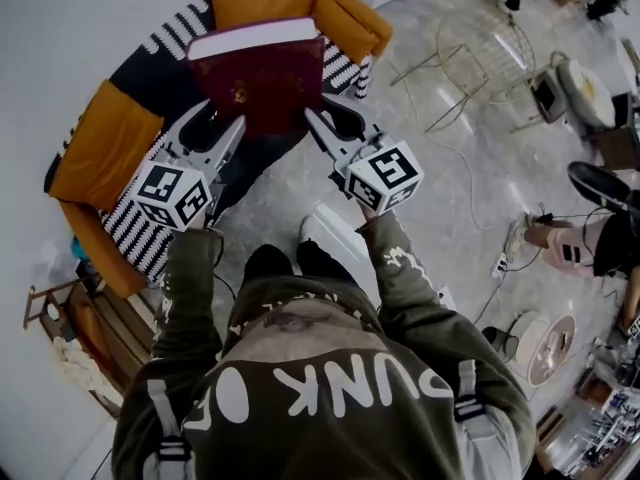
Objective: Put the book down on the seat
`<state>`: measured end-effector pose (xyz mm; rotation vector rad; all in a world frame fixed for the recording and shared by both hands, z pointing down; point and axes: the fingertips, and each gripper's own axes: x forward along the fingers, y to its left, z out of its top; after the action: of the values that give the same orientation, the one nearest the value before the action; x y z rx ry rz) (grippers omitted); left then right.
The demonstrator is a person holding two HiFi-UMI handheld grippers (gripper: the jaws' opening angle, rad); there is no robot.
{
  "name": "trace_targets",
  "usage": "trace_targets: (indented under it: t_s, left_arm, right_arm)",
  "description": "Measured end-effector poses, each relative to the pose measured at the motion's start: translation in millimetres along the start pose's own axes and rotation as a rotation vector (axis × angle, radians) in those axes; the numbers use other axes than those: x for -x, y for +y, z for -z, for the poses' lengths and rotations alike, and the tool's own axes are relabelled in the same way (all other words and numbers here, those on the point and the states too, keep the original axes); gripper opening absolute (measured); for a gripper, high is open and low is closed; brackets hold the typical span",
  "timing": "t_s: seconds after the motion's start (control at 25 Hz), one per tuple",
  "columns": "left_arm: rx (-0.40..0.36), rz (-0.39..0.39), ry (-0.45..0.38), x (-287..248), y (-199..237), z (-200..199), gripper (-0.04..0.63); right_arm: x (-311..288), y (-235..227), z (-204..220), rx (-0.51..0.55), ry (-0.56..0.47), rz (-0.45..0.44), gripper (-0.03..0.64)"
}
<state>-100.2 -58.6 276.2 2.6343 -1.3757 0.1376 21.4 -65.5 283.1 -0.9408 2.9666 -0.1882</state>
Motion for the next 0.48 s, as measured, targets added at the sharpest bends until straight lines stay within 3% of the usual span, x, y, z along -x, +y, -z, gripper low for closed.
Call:
trace_targets:
  t_s: [0.24,0.48]
  left_arm:
    - [0.017,-0.011,0.033,-62,38,5,0.216]
    - [0.059,-0.005,0.078,-126,98,37,0.218]
  right_arm:
    - [-39,-62,10,-0.015,0.024,-0.011,0.098]
    - [-94,-124,53,-0.060,0.092,-0.007,0.098]
